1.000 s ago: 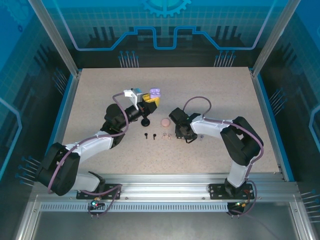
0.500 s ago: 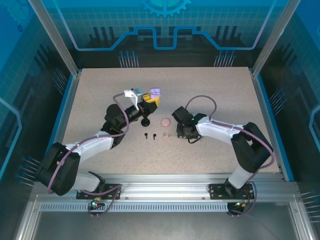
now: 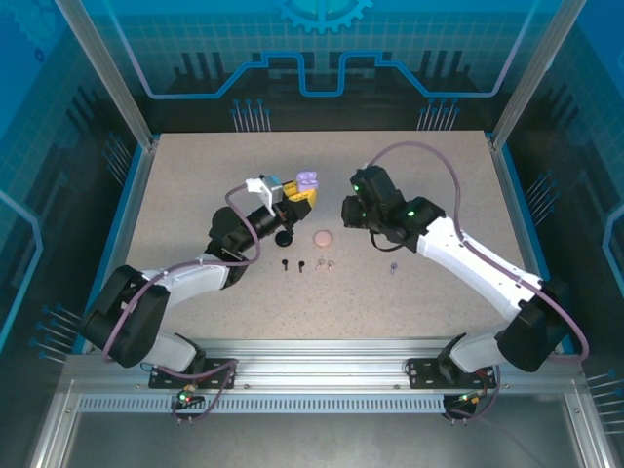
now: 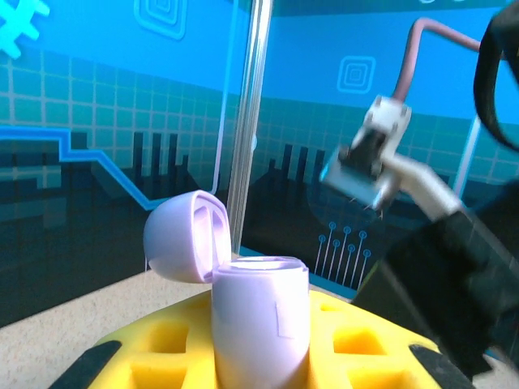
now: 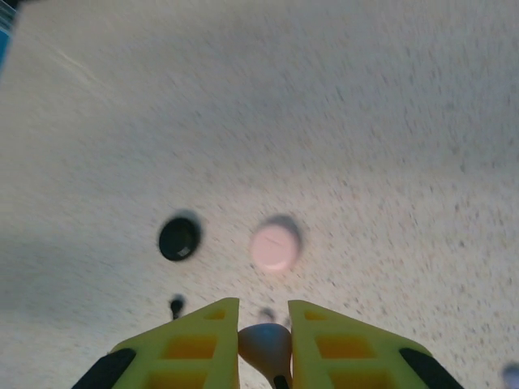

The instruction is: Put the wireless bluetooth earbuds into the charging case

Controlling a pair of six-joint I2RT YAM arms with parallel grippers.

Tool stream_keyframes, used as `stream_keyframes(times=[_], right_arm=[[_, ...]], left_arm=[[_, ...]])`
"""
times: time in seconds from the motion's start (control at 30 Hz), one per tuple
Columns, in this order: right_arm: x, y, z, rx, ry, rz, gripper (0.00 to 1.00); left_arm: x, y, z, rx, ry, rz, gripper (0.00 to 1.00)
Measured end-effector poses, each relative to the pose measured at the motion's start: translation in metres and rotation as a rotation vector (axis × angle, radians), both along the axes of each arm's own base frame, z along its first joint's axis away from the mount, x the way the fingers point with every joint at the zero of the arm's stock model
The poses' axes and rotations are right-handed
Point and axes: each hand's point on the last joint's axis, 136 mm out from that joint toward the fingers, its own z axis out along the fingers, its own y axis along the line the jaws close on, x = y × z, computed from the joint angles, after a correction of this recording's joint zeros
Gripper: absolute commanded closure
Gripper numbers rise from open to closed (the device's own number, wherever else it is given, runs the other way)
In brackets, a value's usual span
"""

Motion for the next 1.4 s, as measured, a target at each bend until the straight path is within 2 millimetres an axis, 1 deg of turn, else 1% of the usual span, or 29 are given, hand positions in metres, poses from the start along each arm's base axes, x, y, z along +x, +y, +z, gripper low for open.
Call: stream_keyframes(times=[0.07,0.27,0.4,0.5,0.6,0.7,0.9,1.07,1.17,1.3,1.4], right_arm=[[0.001,0.001,0.022,0.021,-0.049,0.013,0.83],[-0.001,0.000,0.071,0.058,-0.161,0.048,0.83],[-0.002,0.002,0.097,0.083,-0.236,0.084,0.83],[-0.004,0.007,0.117,0.109,-0.295,0.126,0.83],[-0.005,0.016,0.134,0.139,-0.348,0.178,0.83],[-0.007,0.027,0.150,0.176,-0.406,0.240,0.83],[-0.013,0.047,0.175,0.238,-0.498,0.349,0.84],[-0.022,0.064,0.187,0.263,-0.555,0.429,0.84],[-0.025,0.069,0.193,0.272,-0.583,0.453,0.84],[-0.024,0.072,0.193,0.275,-0.604,0.462,0.85],[-0.023,0.073,0.186,0.269,-0.596,0.467,0.85]], left_arm=[[-0.001,-0.001,0.001,-0.006,-0.022,-0.002,1.00],[-0.002,-0.002,0.006,-0.011,-0.081,0.002,1.00],[-0.001,-0.003,0.009,-0.009,-0.108,0.007,1.00],[0.001,-0.005,0.012,-0.003,-0.128,0.011,1.00],[0.002,-0.008,0.022,-0.004,-0.161,0.011,1.00],[-0.002,-0.013,0.032,-0.007,-0.198,-0.003,1.00],[-0.009,-0.024,0.039,-0.004,-0.240,-0.033,1.00],[-0.008,-0.028,0.042,0.002,-0.257,-0.035,1.00],[-0.009,-0.029,0.045,-0.001,-0.267,-0.037,1.00],[-0.009,-0.029,0.047,-0.003,-0.273,-0.039,1.00],[-0.009,-0.029,0.047,-0.002,-0.273,-0.040,1.00]])
